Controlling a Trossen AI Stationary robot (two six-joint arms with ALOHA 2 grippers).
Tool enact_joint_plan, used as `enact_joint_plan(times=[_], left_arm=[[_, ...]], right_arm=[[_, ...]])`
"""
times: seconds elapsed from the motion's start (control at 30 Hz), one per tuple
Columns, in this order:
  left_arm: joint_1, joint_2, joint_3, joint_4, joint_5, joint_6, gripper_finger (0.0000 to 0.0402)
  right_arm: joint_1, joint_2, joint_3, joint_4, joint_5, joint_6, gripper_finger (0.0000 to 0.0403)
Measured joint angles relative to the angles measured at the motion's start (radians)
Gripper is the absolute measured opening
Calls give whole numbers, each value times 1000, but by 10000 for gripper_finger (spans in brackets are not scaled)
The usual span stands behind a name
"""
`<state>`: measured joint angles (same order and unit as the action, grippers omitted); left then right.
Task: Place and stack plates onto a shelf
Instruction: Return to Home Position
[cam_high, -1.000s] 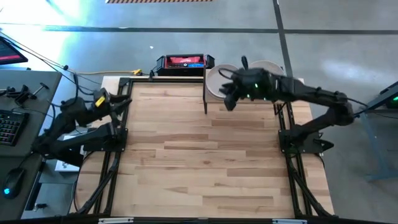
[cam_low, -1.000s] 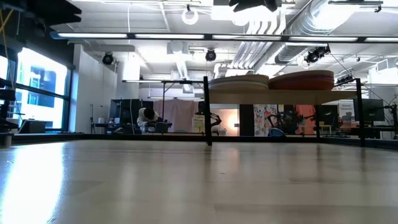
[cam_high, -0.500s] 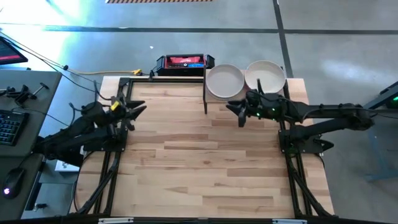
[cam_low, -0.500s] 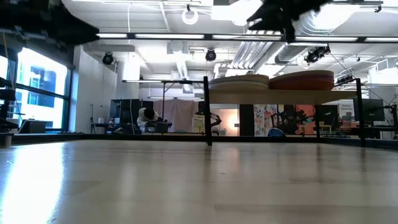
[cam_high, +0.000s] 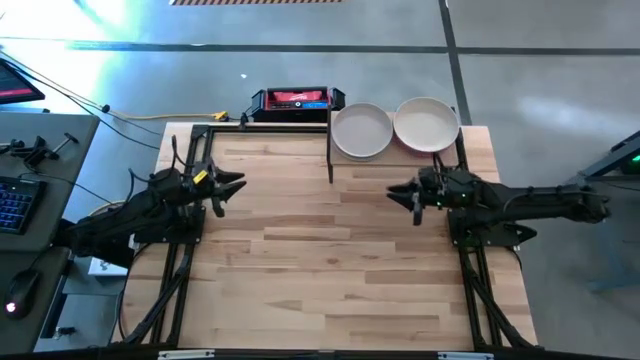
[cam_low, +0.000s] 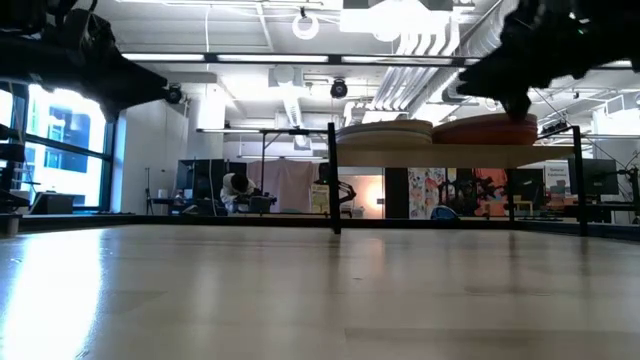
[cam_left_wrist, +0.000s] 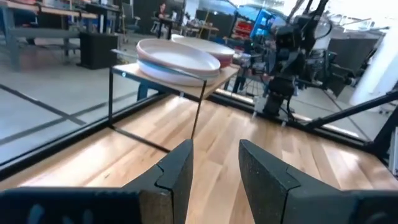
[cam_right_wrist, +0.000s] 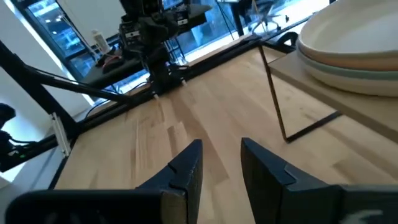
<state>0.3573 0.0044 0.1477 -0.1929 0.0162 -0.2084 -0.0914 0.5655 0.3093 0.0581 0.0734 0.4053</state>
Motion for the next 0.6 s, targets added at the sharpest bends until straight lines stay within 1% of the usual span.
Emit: enact_joint_plan(times=[0.1, 0.33, 0.43, 0.6], left_arm=[[0, 0, -3, 16, 0, 14, 117], [0, 0, -3, 19, 0, 117, 117], [0, 0, -3, 18, -1, 169, 117], [0, 0, -3, 13, -13, 226, 117]], right_arm=[[0, -91, -62, 5, 15, -29, 92], [0, -284, -159, 5, 22, -98, 92], [0, -344, -185, -26, 19, -117, 92], [0, -422, -223, -62, -27, -156, 92]])
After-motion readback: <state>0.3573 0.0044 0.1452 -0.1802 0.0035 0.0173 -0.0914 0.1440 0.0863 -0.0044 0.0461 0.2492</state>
